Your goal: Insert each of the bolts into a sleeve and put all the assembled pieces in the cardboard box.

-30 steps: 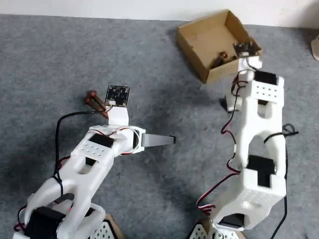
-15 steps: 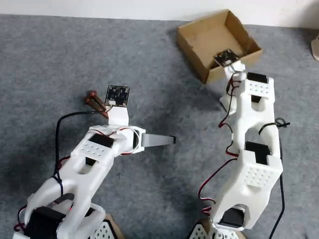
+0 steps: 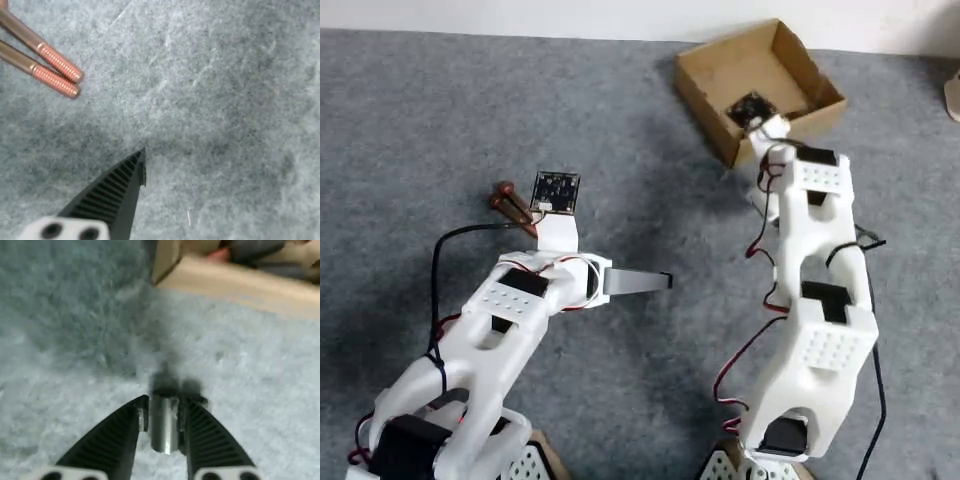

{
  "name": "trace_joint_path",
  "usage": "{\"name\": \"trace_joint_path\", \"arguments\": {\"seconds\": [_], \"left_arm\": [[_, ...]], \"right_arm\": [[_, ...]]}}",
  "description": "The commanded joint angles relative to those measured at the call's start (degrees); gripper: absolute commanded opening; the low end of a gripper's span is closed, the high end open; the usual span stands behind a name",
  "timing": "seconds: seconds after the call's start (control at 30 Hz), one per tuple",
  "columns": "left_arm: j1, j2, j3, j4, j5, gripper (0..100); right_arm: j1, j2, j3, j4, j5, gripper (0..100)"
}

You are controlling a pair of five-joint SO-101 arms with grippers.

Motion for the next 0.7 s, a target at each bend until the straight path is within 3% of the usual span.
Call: {"name": "trace_joint_path", "arguments": {"seconds": [0.0, 0.47, 0.57, 0.67], "left_arm": [[-0.66, 0.04, -2.86, -0.97, -0.44, 64], [-0.66, 0.04, -2.86, -0.97, -0.44, 64], [-0.66, 0.04, -2.86, -0.97, -0.44, 64], [-0.75, -0.22, -2.86, -0.79, -0.35, 64]], "right_arm": [[-0.40, 1.10, -0.66, -0.48, 0.70, 8.8], [2.15, 9.98, -2.07, -2.68, 0.53, 8.3], [2.51, 10.42, -2.42, -2.59, -3.78, 0.0], [3.12, 8.75, -2.42, -2.51, -8.09, 0.3]]}}
